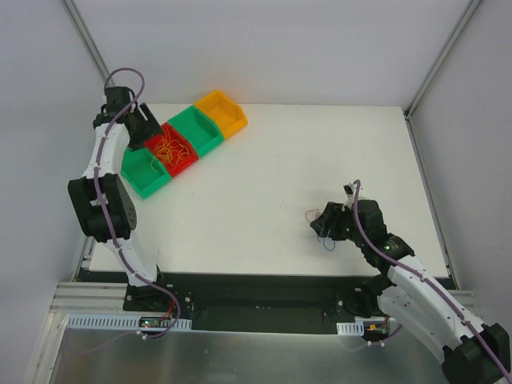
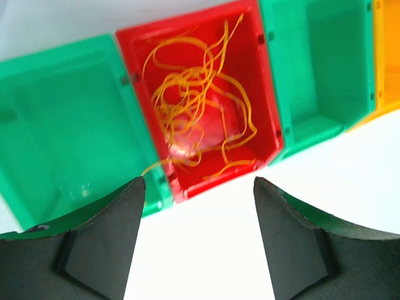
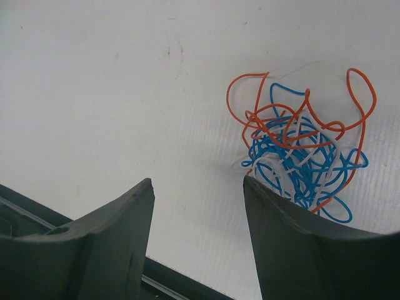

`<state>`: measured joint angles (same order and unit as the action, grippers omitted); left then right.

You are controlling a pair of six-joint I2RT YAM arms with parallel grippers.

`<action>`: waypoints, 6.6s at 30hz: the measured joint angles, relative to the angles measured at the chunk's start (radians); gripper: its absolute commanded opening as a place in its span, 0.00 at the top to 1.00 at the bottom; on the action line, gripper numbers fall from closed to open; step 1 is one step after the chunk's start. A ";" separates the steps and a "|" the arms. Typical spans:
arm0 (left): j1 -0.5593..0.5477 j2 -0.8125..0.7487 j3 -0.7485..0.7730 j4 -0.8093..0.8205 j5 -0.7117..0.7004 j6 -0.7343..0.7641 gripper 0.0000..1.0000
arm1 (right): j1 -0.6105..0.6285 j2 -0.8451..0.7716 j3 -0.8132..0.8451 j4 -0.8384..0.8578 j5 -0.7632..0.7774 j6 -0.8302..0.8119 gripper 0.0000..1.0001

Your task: Untangle the cables

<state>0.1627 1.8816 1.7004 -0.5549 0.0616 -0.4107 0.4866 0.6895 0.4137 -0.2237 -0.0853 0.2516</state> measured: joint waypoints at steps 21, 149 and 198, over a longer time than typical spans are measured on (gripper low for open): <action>0.160 -0.020 -0.340 0.170 0.403 0.090 0.35 | -0.001 0.002 -0.021 0.062 -0.040 -0.001 0.38; -0.782 -0.181 -0.354 0.218 0.668 -0.009 0.52 | 0.004 0.490 0.154 0.018 -0.169 -0.100 1.00; -0.948 -0.185 -0.330 0.126 0.271 0.175 1.00 | 0.029 0.355 0.162 -0.044 0.019 -0.034 0.90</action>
<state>-0.7849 1.6970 1.3708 -0.4286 0.3328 -0.2359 0.5159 1.0443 0.5758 -0.2676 -0.0662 0.2176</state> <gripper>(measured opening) 0.006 0.059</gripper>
